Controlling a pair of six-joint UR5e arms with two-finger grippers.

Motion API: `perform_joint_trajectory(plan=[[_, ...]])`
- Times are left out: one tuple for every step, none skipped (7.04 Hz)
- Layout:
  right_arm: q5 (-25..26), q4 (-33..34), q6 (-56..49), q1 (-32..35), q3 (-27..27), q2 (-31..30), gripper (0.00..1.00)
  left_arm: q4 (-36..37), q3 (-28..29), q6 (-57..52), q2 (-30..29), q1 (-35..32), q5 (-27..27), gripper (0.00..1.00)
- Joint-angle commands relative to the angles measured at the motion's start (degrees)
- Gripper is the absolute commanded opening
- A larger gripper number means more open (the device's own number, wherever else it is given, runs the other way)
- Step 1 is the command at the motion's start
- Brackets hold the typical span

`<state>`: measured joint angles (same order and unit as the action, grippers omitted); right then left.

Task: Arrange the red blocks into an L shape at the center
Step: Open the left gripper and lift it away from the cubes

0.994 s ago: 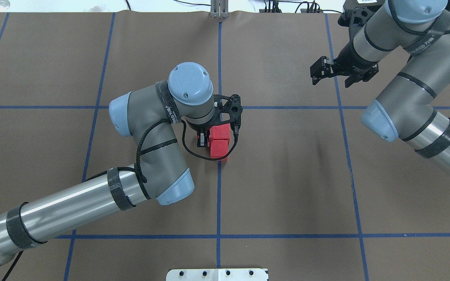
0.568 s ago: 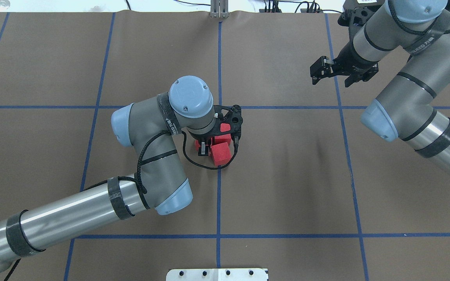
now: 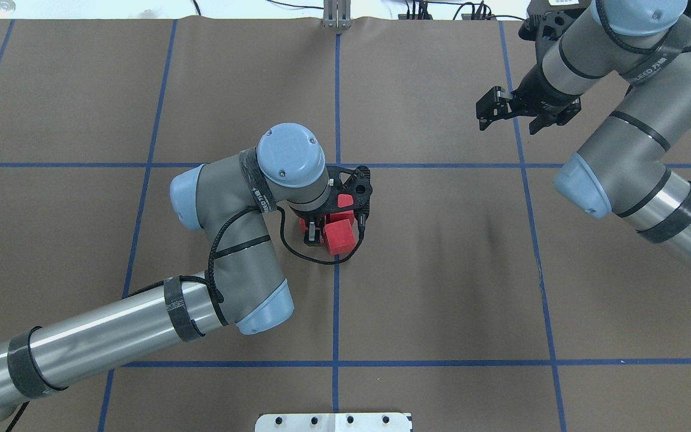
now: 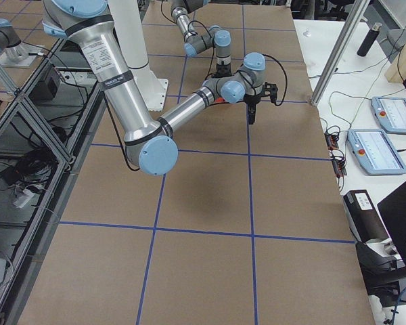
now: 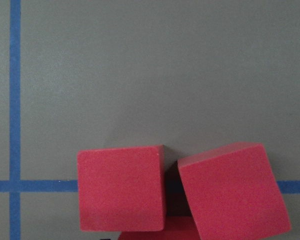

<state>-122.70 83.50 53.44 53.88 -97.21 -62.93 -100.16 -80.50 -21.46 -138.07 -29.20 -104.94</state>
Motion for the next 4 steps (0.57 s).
perform_joint_trajectory(plan=[[0.0, 0.0, 0.0, 0.0, 0.0, 0.0, 0.99, 0.14, -0.62, -0.16, 0.0, -0.94, 0.09, 0.81], [0.0, 0.0, 0.0, 0.0, 0.0, 0.09, 0.99, 0.58, -2.88, -1.81, 1.3, -3.04, -0.17, 0.82], [0.0, 0.0, 0.44, 0.0, 0.0, 0.27, 0.99, 1.89, -9.34, -3.31, 5.93, -3.75, -0.18, 0.82], [0.0, 0.0, 0.7, 0.0, 0.0, 0.44, 0.99, 3.38, -14.8, -3.58, 9.54, -5.24, -0.26, 0.82]])
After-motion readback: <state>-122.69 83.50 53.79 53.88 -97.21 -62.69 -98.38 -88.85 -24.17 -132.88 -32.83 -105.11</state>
